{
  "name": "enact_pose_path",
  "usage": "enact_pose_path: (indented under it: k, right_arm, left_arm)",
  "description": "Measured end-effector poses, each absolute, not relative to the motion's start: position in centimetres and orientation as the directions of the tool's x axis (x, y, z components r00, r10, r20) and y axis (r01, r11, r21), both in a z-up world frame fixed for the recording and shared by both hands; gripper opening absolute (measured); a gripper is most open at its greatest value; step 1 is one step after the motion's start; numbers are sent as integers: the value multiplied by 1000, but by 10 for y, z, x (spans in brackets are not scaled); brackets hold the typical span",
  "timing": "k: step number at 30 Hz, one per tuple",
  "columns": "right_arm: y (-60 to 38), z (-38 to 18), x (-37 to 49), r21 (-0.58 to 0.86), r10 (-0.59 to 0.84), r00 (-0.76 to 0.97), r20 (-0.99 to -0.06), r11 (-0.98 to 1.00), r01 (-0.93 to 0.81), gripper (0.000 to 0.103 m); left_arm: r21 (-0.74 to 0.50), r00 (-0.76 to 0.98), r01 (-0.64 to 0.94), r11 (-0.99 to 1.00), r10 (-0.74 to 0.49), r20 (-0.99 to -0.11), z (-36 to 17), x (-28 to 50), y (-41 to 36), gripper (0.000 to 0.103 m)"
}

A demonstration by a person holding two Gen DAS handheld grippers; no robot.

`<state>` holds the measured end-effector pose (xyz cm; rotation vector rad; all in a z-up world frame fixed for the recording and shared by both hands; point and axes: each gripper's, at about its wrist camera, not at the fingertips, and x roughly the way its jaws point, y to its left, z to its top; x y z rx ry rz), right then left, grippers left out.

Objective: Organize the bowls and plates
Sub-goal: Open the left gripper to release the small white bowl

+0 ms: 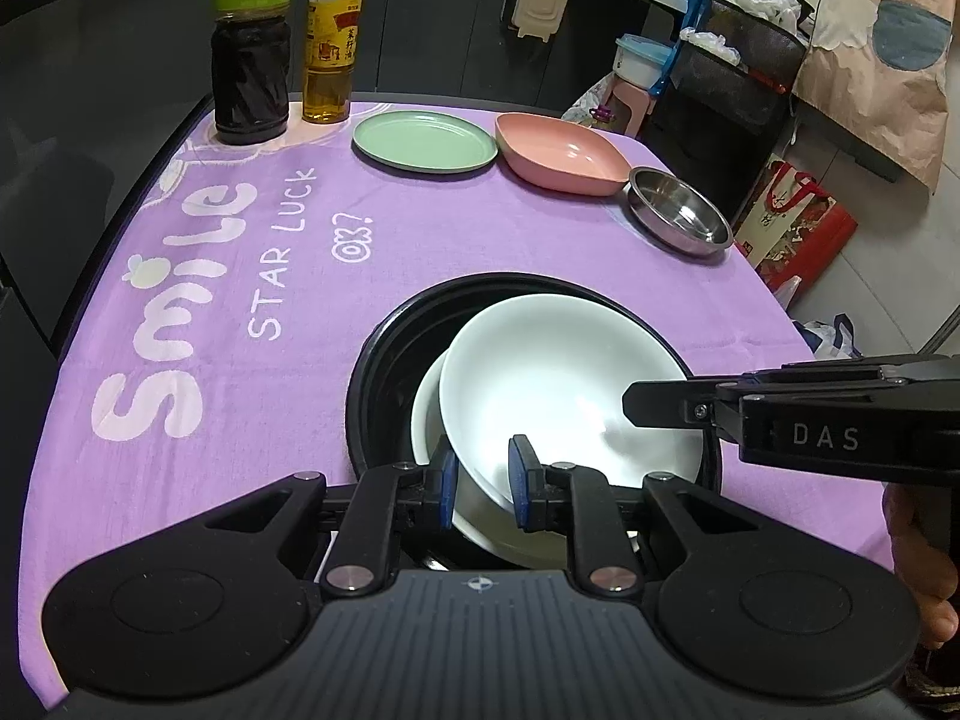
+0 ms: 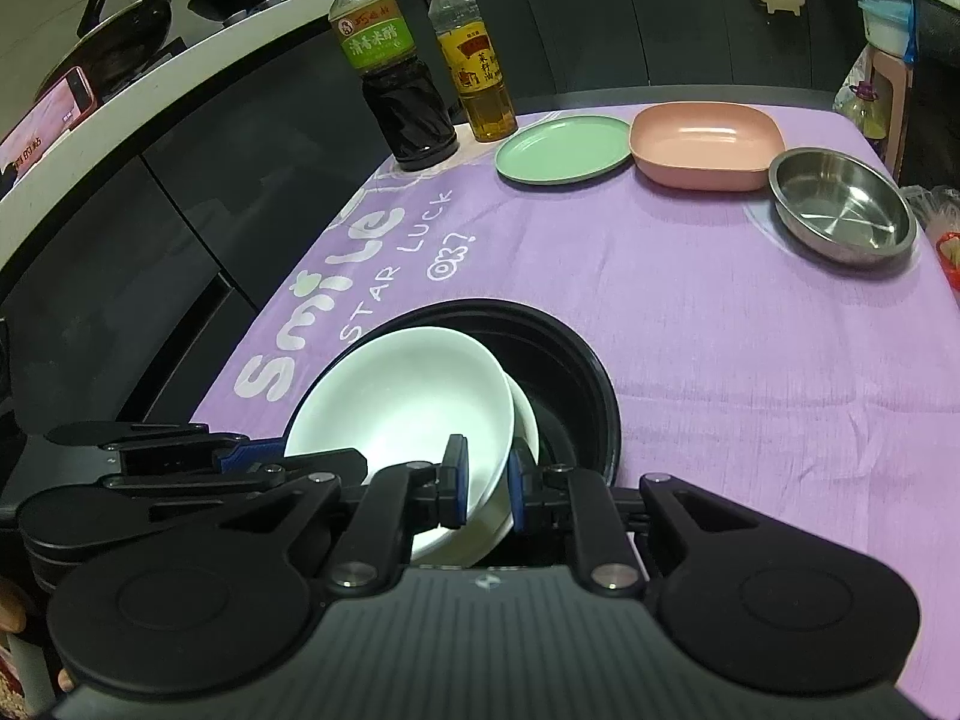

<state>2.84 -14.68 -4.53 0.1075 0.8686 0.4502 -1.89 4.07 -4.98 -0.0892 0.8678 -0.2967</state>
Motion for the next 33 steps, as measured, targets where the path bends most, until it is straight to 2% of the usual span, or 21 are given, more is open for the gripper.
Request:
enact_pose_path:
  k: [9,24,28,33]
  right_arm:
    - [-151,-41,29,209,356,629,-691,932,-297,16]
    - [-158,-43,34,242,378,611,-695,924,-296,16]
    - [-161,-38,36,252,386,622,-681,921,-297,16]
    - [-163,-32,43,251,387,638,-666,921,-297,17]
  left_arm:
    - [-209,644,192,959,-284,-711,-44,-23,52,15]
    - [-218,687,192,957,-290,-667,-31,-24,60,17]
    - [-222,729,159,962,-266,-630,-21,-20,69,20]
    - [-232,737,125,965,-247,-629,-19,-7,77,20]
